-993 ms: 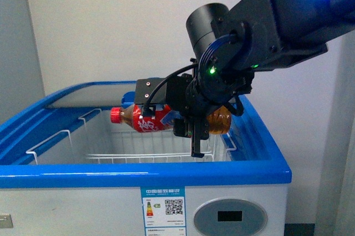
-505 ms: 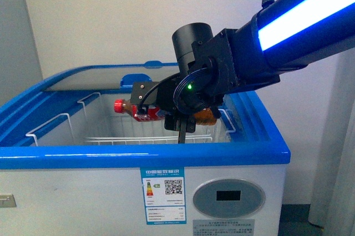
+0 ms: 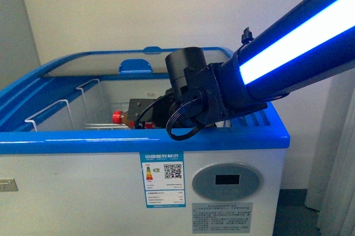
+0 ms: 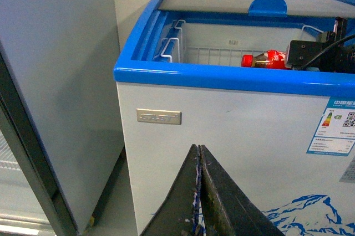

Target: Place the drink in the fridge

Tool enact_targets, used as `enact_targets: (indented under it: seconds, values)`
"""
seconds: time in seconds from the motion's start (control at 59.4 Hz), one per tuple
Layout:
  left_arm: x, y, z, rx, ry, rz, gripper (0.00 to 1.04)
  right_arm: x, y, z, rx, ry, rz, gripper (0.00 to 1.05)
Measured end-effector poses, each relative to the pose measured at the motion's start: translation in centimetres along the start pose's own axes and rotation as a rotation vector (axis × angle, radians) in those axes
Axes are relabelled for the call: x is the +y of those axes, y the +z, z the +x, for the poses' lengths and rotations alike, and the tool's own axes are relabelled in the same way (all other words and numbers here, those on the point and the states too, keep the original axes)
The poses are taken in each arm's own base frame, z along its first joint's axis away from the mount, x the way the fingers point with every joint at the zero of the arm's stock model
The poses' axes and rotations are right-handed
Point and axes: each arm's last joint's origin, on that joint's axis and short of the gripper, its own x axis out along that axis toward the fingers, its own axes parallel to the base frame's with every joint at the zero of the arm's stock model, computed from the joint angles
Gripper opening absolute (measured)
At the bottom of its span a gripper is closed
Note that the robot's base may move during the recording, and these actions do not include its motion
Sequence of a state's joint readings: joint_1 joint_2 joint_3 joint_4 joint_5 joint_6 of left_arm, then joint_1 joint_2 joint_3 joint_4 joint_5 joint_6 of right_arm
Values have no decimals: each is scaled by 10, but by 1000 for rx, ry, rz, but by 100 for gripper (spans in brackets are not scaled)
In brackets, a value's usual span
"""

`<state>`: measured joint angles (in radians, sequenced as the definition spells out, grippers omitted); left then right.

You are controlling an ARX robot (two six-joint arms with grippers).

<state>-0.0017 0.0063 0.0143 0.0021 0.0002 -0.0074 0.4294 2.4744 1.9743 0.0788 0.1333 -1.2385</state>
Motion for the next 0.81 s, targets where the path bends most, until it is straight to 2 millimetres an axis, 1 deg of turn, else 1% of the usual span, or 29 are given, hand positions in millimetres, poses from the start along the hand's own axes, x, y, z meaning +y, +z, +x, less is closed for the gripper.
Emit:
enact_targets:
  seconds: [0.151, 0.185, 0.219, 0.236, 0.303, 0.387, 0.438, 0.454, 0.539, 0.589, 0.64, 0.69, 0.707, 0.741, 0.757, 0.808]
  values:
    - [0, 0, 0, 1, 0, 0, 3, -2, 0, -7, -16, -11, 1, 82]
    - [0, 0, 0, 1, 0, 0, 3, -6, 0, -11, -23, -25, -4, 91]
    - [0, 0, 0, 1, 0, 0, 3, -10, 1, -17, -28, -39, -6, 97]
    - [0, 0, 0, 1, 0, 0, 3, -13, 2, -20, -30, -48, -7, 99]
    - [0, 0, 0, 1, 0, 0, 3, -24, 2, -32, -36, -78, -17, 97]
    - [0, 0, 0, 1, 0, 0, 3, -33, -1, -43, -35, -95, -16, 97]
    - [0, 0, 0, 1, 0, 0, 3, -41, -4, -55, -47, -101, -8, 97]
    - [0, 0, 0, 1, 1, 0, 3, -44, -4, -63, -69, -92, -2, 97]
    - [0, 0, 0, 1, 0, 2, 3, -55, 4, -92, -133, -84, 31, 97]
    - [0, 0, 0, 1, 0, 2, 3, -66, 6, -113, -160, -89, 80, 97]
    - [0, 0, 0, 1, 0, 2, 3, -73, 6, -128, -172, -93, 125, 97]
    - [0, 0, 0, 1, 0, 2, 3, -82, 2, -145, -177, -110, 190, 97]
    - [0, 0, 0, 1, 0, 2, 3, -84, 1, -148, -176, -115, 200, 97]
    - [0, 0, 0, 1, 0, 2, 3, -91, -4, -161, -175, -136, 242, 97]
    - [0, 0, 0, 1, 0, 2, 3, -93, -6, -164, -173, -142, 253, 97]
    - [0, 0, 0, 1, 0, 2, 3, -103, -18, -183, -152, -195, 321, 97]
